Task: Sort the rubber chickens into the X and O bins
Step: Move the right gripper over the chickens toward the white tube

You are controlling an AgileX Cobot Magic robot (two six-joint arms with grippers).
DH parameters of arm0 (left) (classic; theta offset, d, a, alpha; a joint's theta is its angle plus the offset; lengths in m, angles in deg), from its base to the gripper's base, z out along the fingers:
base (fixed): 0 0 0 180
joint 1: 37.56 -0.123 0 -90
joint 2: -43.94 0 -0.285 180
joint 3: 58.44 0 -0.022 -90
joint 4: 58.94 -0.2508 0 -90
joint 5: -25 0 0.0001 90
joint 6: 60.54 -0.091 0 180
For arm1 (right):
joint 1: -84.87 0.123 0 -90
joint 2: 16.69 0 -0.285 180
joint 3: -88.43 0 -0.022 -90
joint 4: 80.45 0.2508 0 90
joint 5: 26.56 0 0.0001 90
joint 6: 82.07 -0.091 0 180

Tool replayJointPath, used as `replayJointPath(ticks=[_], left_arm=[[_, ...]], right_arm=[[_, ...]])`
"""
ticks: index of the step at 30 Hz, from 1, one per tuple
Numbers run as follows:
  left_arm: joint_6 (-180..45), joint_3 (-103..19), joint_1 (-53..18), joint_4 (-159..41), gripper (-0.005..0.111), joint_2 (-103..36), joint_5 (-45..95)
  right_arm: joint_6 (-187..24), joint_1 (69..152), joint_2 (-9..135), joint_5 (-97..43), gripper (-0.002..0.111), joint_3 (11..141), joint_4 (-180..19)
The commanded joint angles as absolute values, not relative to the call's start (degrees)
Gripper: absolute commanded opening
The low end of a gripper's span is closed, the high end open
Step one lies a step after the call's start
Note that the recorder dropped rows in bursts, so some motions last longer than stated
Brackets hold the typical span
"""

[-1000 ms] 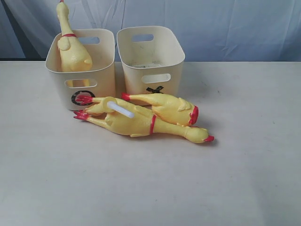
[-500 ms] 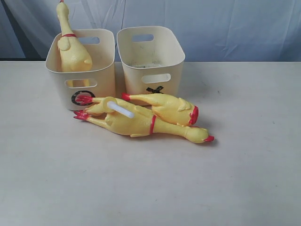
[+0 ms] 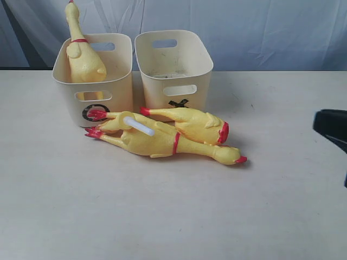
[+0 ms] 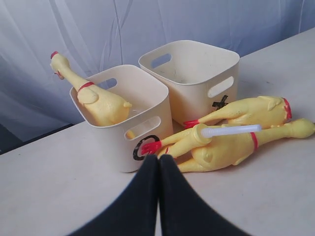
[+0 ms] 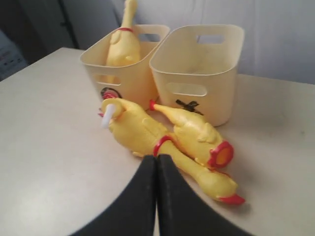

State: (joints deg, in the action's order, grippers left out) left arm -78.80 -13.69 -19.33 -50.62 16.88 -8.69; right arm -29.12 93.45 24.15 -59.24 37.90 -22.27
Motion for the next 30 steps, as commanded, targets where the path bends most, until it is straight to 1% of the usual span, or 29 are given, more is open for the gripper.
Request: replayJointPath(ticks=[1, 4, 9, 15, 19, 20, 22, 27, 29, 30], left_arm=[[-78.3, -13.4, -19.1, -49.5, 0.000, 17.1, -7.8], [-78.3, -13.4, -19.1, -49.5, 0.000, 17.1, -7.7], [-78.3, -13.4, -19.1, -49.8, 0.000, 17.1, -7.6], [-78.3, -13.4, -19.1, -50.4, 0.000, 17.1, -7.6], [-78.3, -13.4, -19.1, -50.6, 0.000, 17.1, -7.6], [-78.3, -13.4, -19.1, -50.6, 0.000, 17.1, -7.6], [-78.3, -13.4, -19.1, -50.6, 0.000, 17.1, -7.6], [-78.3, -13.4, -19.1, -50.6, 0.000, 17.1, -7.5], [-78.3, -13.4, -19.1, -50.6, 0.000, 17.1, -7.4], [-78.3, -13.4, -19.1, -50.6, 0.000, 17.1, -7.4]], right_arm=[[-14.6, 93.6, 35.8, -62.1, -0.001, 41.8, -9.1], [-12.2, 94.4, 43.9, -63.6, -0.001, 45.6, -7.8], [-10.0, 99.3, 55.3, -62.0, -0.001, 52.1, -8.0], [-9.7, 106.7, 67.0, -54.5, -0.001, 58.2, -8.0], [-9.3, 109.4, 72.8, -51.8, 0.000, 60.5, -8.0], [-9.0, 110.0, 74.2, -51.4, 0.003, 61.0, -7.9], [-8.8, 111.0, 76.6, -51.4, 0.013, 61.9, -7.6], [-8.8, 113.7, 82.6, -51.6, 0.052, 64.8, -1.4], [-8.7, 114.9, 84.7, -51.3, 0.059, 66.1, 2.3], [-8.7, 115.3, 85.6, -51.3, 0.058, 66.7, 3.4]])
